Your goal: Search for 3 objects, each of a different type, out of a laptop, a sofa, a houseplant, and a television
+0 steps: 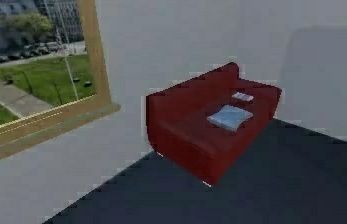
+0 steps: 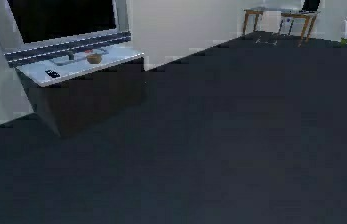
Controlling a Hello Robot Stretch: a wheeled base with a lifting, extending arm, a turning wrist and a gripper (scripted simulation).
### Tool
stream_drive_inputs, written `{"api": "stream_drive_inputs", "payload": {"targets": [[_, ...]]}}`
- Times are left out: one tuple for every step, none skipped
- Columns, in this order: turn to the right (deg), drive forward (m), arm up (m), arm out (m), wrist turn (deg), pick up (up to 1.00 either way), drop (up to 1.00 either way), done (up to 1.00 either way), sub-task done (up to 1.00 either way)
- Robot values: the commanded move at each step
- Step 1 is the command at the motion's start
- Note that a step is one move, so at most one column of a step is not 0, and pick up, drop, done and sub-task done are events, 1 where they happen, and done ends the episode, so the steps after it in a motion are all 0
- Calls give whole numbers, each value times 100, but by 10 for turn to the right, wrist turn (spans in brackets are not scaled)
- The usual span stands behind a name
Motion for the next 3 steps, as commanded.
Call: {"api": "stream_drive_inputs", "payload": {"targets": [[390,0,0,0,0,0,0,0,0],[0,50,0,0,0,0,0,0,0],[-270,0,0,0,0,0,0,0,0]]}}
